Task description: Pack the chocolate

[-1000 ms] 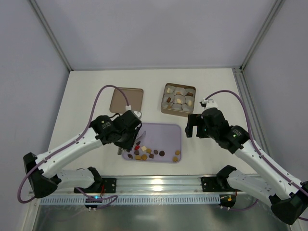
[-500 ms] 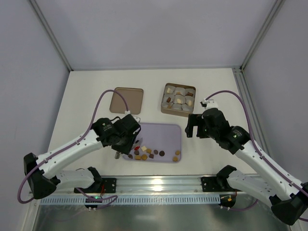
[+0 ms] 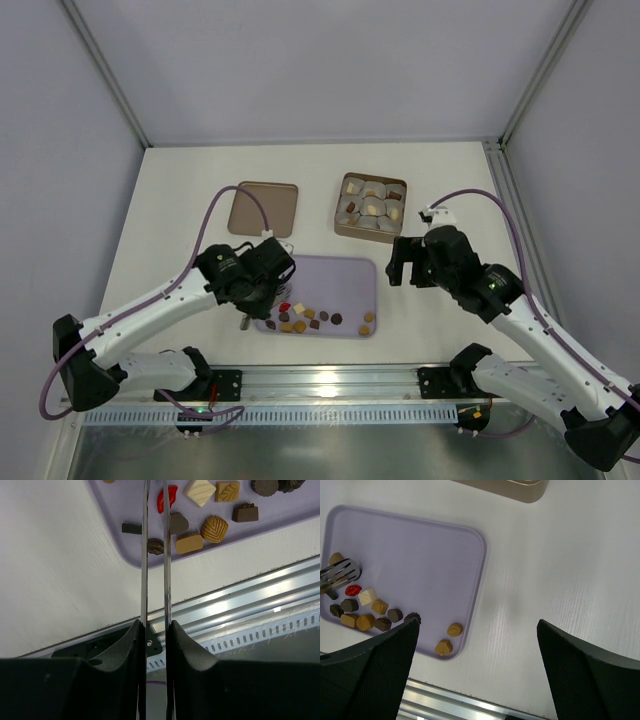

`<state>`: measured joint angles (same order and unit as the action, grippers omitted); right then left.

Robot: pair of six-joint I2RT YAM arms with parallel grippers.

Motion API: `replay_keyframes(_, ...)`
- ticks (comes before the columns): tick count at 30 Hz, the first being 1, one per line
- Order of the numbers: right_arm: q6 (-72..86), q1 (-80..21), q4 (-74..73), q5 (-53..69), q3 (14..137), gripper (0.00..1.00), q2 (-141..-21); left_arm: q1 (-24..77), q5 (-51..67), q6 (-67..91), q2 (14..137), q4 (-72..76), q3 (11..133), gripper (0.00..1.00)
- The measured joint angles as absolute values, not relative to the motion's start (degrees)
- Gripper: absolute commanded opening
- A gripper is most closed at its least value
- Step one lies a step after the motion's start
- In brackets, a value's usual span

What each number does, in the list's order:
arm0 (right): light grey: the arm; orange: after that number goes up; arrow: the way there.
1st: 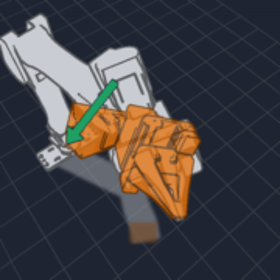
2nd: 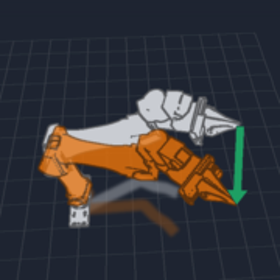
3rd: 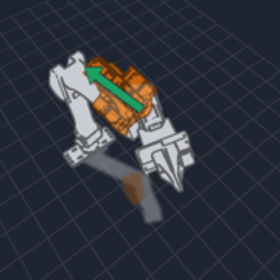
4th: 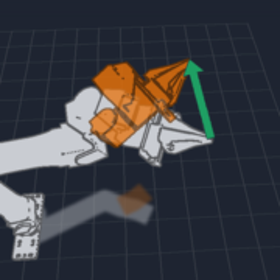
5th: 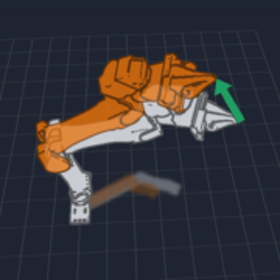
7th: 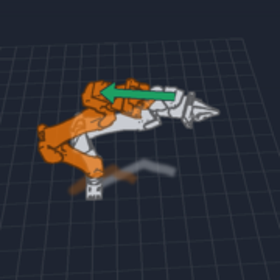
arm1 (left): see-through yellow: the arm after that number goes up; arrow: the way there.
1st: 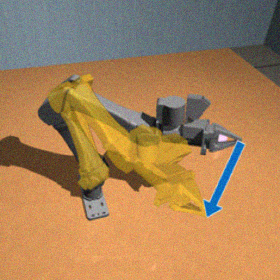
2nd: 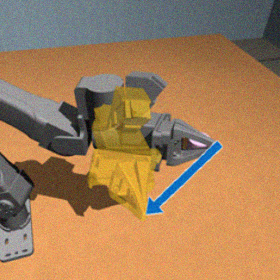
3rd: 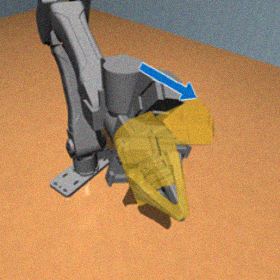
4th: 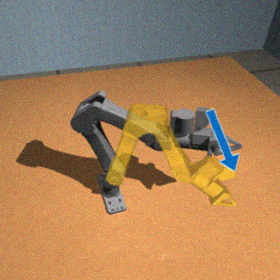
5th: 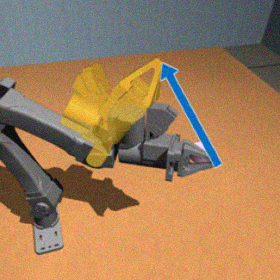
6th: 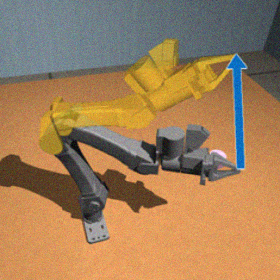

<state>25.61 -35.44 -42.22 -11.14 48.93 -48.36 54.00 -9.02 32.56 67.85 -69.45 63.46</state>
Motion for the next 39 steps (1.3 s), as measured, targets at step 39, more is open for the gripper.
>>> replay_keyframes(39,24.08,-35.40,-47.92,-16.23,50.24,1.00,-42.94,50.76,-9.96,21.54,113.56,-56.38,114.45,0.17)
